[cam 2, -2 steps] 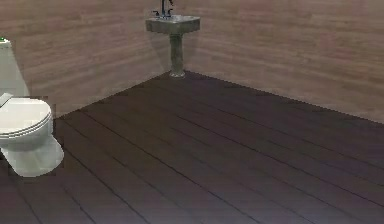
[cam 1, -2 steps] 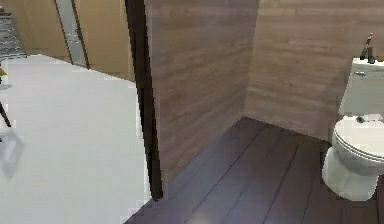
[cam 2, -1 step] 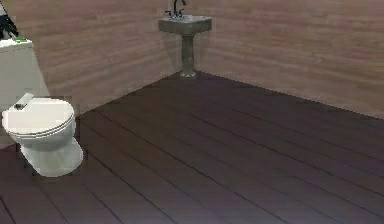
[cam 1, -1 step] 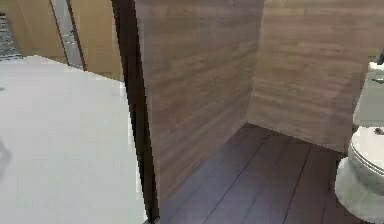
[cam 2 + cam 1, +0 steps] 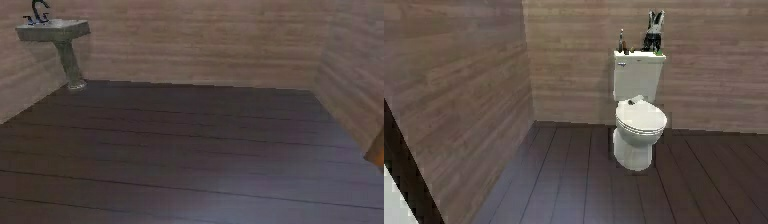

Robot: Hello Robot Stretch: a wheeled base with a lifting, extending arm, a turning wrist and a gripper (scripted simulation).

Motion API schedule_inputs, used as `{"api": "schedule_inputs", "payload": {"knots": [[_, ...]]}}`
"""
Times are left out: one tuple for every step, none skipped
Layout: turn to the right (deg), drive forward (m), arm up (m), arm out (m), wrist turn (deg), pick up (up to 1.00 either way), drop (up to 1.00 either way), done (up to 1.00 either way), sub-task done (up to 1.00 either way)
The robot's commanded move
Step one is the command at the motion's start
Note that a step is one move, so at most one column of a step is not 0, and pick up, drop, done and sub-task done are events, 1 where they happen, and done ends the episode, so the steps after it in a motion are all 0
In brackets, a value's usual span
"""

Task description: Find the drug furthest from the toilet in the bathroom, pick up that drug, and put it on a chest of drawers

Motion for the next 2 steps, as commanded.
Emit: {"api": "schedule_inputs", "payload": {"knots": [[0.0, 0.20, 0.00, 0.00, 0.0, 0.00, 0.00, 0.00, 0.00], [45.0, 0.00, 0.00, 0.00, 0.0, 0.00, 0.00, 0.00, 0.00]]}}
